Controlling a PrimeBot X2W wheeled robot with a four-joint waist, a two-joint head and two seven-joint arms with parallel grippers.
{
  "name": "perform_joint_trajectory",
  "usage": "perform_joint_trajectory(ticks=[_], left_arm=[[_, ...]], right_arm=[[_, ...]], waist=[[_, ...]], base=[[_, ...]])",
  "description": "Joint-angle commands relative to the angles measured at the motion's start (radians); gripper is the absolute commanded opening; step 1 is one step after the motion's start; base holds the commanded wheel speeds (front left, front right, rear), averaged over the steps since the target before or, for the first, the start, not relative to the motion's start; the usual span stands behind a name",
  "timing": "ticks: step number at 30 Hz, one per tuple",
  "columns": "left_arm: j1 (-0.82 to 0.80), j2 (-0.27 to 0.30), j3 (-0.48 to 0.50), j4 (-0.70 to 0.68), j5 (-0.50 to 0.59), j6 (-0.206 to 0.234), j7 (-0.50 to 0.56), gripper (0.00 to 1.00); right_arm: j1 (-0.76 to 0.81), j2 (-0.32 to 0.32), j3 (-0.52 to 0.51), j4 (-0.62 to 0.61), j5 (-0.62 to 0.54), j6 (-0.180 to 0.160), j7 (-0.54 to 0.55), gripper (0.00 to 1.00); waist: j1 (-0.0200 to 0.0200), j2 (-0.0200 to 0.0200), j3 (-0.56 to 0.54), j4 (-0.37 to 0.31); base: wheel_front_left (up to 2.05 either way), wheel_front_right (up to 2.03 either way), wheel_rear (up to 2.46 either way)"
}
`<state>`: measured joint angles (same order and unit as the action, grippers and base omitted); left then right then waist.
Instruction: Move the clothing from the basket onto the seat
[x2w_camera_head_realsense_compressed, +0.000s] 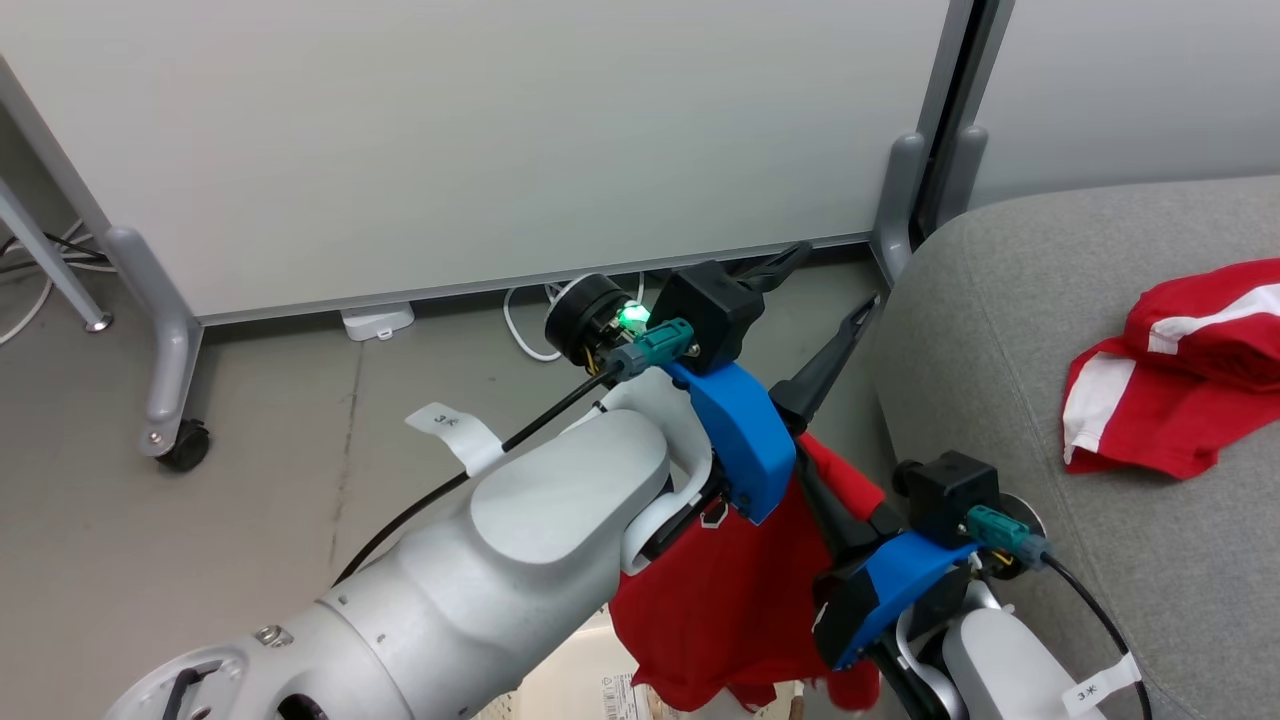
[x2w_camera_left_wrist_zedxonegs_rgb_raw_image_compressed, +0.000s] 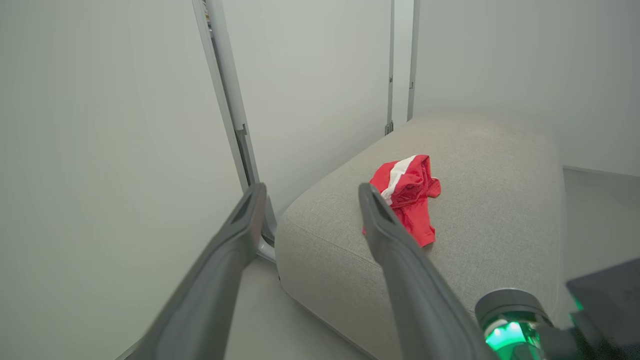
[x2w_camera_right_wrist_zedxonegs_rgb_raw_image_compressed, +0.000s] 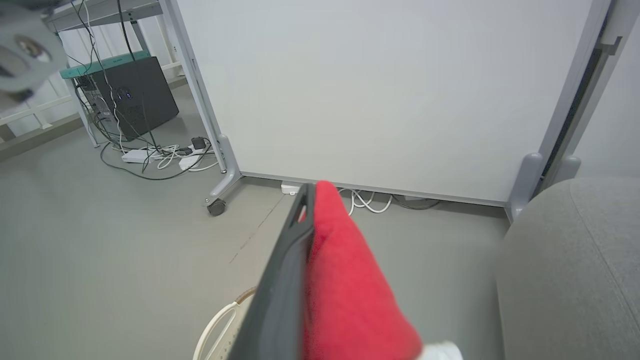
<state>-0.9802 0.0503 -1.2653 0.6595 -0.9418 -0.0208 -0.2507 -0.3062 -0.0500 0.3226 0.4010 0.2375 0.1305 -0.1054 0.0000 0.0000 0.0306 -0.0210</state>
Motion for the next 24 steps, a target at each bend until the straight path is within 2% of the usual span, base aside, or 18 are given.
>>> perform_joint_trajectory(ticks=[1,6,12,17,24], left_arm=[[0.012,0.000,0.003,0.006,-0.003,0.007,-0.008,1.00],[0.056,0.011,0.032,0.021,-0.001,0.015,-0.014,1.00],[0.157,0.078,0.114,-0.043,0.077,0.043,-0.015,1.00],[0.290,0.149,0.242,-0.162,0.175,0.052,-0.016,1.00],[0.509,0.219,0.441,-0.314,0.319,0.044,-0.016,1.00]], right_arm=[[-0.015,-0.001,-0.005,-0.006,0.000,0.000,-0.003,0.00],[-0.011,-0.001,-0.020,-0.015,-0.006,0.000,-0.004,0.00],[-0.001,-0.001,-0.040,-0.034,-0.017,0.000,-0.003,0.00],[0.000,-0.001,-0.055,-0.053,-0.026,0.000,0.005,0.00],[0.005,-0.001,-0.063,-0.080,-0.025,0.000,0.011,0.00]], waist=[[0.0000,0.0000,0.001,0.000],[0.0000,0.0000,0.006,-0.004],[0.0000,0.0000,0.018,-0.018],[0.0000,0.0000,0.031,-0.032],[0.0000,0.0000,0.034,-0.071]], base=[[0.00,0.00,0.00],[0.00,0.00,0.00],[0.00,0.00,0.00],[0.00,0.00,0.00],[0.00,0.00,0.00]])
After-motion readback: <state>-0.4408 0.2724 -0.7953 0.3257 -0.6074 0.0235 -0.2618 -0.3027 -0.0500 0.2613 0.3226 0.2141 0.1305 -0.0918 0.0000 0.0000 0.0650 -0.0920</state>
